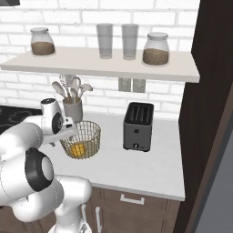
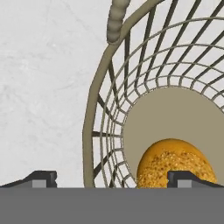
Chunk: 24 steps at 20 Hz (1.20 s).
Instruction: Open the cabinet, pick up the bread from the cabinet and place it in the basket. Then move the basket to the dining counter.
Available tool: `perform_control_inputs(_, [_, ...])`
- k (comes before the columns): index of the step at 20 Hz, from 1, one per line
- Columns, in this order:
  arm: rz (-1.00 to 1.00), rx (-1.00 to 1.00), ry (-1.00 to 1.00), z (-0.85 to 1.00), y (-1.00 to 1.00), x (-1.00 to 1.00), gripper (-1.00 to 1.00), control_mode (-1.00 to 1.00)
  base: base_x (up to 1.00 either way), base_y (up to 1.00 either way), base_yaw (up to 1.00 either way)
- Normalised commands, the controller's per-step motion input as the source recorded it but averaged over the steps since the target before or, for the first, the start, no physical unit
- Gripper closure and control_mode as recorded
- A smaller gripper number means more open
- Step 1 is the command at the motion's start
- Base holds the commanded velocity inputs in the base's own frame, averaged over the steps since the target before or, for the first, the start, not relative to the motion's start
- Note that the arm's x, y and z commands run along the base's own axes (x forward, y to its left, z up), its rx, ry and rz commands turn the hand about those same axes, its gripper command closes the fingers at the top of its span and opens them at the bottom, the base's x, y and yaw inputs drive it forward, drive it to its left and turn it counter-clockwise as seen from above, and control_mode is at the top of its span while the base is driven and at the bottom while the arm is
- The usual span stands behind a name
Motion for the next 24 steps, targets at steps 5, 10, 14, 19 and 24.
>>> perform_control_inputs(5, [0.04,0.0,0.0,-0.13,0.0,0.0,1.0,-1.0,0.0,0.0,0.0])
perform_control_inputs(10, [0.04,0.0,0.0,-0.13,0.0,0.0,1.0,-1.0,0.0,0.0,0.0])
perform_control_inputs(14, [0.03,0.0,0.0,-0.07,0.0,0.0,1.0,-1.0,0.0,0.0,0.0])
perform_control_inputs(19, [0.0,0.0,-0.04,0.28,-0.04,-0.2,1.0,-1.0,0.0,0.0,0.0])
perform_control_inputs(24, [0.01,0.0,-0.17,0.95,-0.13,-0.53,1.0,-1.0,0.0,0.0,0.0])
